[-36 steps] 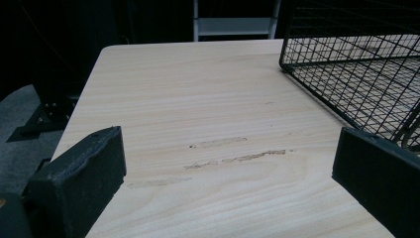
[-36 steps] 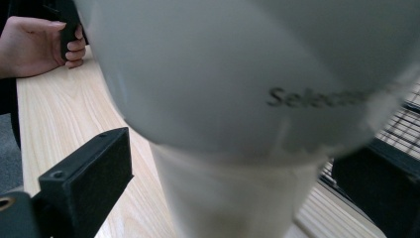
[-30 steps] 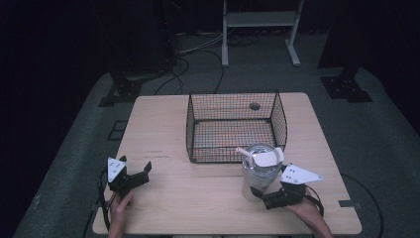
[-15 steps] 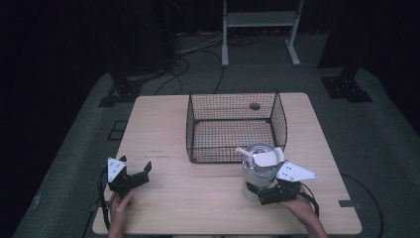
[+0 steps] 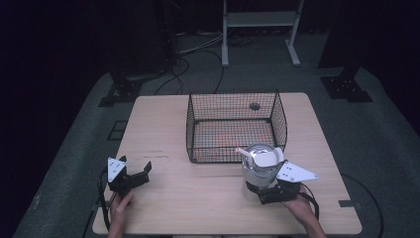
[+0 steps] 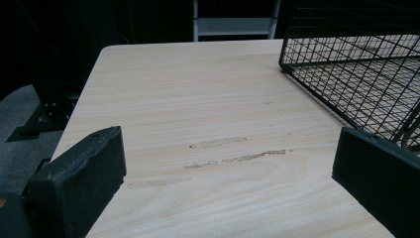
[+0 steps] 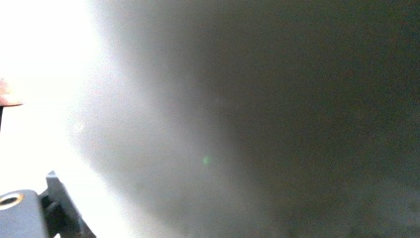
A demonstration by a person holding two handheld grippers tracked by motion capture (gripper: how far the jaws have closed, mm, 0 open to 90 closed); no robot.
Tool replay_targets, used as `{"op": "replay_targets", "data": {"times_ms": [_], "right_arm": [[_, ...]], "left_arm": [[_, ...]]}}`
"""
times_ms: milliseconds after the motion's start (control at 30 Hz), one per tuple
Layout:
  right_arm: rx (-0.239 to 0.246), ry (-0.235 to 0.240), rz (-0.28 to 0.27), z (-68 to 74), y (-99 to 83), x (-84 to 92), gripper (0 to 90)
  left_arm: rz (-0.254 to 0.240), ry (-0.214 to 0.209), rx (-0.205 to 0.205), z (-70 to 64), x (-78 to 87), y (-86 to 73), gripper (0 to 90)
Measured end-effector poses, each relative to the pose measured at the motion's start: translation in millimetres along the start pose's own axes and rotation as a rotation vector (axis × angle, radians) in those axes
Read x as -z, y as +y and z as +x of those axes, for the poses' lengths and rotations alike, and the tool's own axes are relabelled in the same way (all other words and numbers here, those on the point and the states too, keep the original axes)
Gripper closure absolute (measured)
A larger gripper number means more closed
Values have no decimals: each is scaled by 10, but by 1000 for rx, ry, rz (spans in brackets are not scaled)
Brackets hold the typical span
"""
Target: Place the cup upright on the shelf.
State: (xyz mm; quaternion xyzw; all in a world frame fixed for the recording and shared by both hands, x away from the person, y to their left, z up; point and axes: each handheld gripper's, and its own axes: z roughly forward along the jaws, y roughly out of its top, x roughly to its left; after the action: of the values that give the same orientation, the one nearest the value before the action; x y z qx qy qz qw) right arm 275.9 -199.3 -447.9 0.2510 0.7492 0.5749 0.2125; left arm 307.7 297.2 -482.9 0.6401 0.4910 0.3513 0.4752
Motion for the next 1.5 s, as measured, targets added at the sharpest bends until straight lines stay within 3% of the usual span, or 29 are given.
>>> {"op": "replay_targets", "data": {"times_ms": [167,367,767,1267,1500], "right_arm": [[6,8,6,7,7,9,38],[-22,33,-4,7,22,54,40],[-18,56,11,-28,177,164,42],[-18,65,19,-123,579,104,42],[-36,66,-16,-213,854,49,42]], "left_arm": [[-2,0,3,4,0,1,0],[-1,0,2,4,1,1,0],[-1,-1,5,8,1,1,0],[0,-2,7,9,3,1,0],[-1,-3,11,8,2,1,0]]}}
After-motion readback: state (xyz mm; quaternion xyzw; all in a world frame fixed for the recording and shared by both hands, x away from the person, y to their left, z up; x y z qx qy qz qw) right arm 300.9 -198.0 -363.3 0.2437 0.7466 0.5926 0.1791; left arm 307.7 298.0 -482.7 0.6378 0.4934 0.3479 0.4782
